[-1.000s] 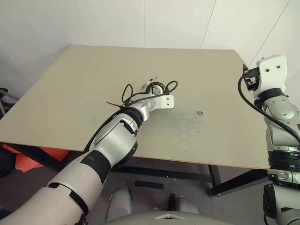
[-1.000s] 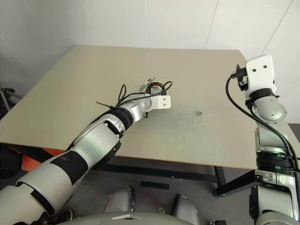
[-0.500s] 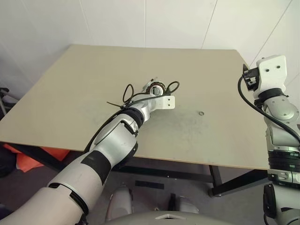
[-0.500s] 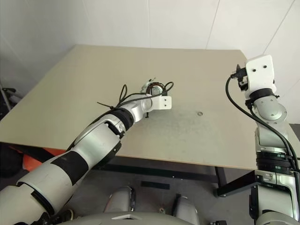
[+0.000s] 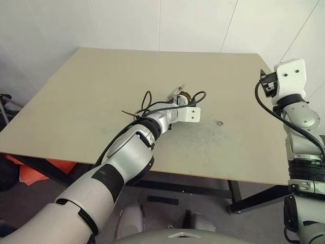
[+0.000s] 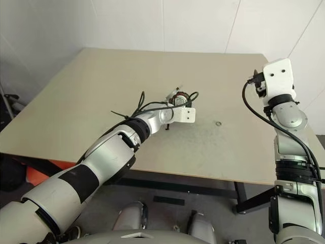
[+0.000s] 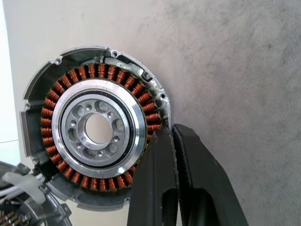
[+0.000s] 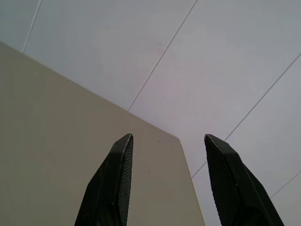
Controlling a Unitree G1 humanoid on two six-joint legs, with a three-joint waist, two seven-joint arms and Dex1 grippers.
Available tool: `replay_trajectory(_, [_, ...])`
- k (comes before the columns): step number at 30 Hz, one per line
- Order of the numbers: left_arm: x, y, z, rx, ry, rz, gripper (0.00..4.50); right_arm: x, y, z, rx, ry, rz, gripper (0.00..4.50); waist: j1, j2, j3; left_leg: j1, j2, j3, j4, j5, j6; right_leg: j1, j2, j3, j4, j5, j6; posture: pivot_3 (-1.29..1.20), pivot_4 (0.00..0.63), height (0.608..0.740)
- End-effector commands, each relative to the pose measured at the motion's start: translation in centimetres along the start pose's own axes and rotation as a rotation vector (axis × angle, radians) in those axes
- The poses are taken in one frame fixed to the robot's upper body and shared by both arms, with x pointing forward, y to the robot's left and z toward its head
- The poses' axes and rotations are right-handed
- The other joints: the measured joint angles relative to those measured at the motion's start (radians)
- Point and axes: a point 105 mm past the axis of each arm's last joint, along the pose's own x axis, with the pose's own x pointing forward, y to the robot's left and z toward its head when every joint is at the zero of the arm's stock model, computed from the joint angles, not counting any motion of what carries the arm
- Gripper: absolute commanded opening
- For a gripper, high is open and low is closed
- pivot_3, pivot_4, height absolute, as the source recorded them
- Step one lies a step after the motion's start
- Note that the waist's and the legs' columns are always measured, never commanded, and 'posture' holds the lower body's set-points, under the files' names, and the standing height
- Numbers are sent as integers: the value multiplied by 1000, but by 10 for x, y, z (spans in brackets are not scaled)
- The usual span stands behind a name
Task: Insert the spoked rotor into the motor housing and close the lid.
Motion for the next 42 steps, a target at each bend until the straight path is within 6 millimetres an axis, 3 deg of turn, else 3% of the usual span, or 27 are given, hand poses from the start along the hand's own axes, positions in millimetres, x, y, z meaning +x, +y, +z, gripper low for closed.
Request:
replay_trajectory(1, [-11, 32, 41, 59, -115, 67, 42, 5, -6, 17, -14, -65, -17, 2661, 0, 0, 0, 0, 0, 0, 0, 0, 0, 0, 0, 0, 0, 0, 0, 0, 0, 740])
replay_trajectory(9, [-22, 41, 60, 56, -213, 16, 42, 4, -9, 16, -21, -65, -23, 2661, 0, 0, 0, -1, 0, 0, 0, 0, 1, 0, 0, 0, 0, 0, 0, 0, 0, 740])
replay_trajectory(15, [-27, 29, 62, 53, -296, -104, 42, 6, -9, 16, -22, -64, -22, 2661, 0, 0, 0, -1, 0, 0, 0, 0, 1, -1, 0, 0, 0, 0, 0, 0, 0, 740])
replay_trajectory(28, [-55, 24, 33, 208, -333, -269, 42, 13, -3, 15, -20, -66, -2, 2661, -3, 2, 0, 0, 1, 1, 0, 1, 1, -1, 0, 0, 1, 0, 0, 0, 0, 740])
replay_trajectory(42, [-62, -8, 33, 277, -369, -373, 42, 13, -4, 15, -22, -73, -6, 2661, -4, 2, 1, 0, 1, 2, 0, 0, 1, -1, 0, 1, 2, 0, 0, 0, 0, 740])
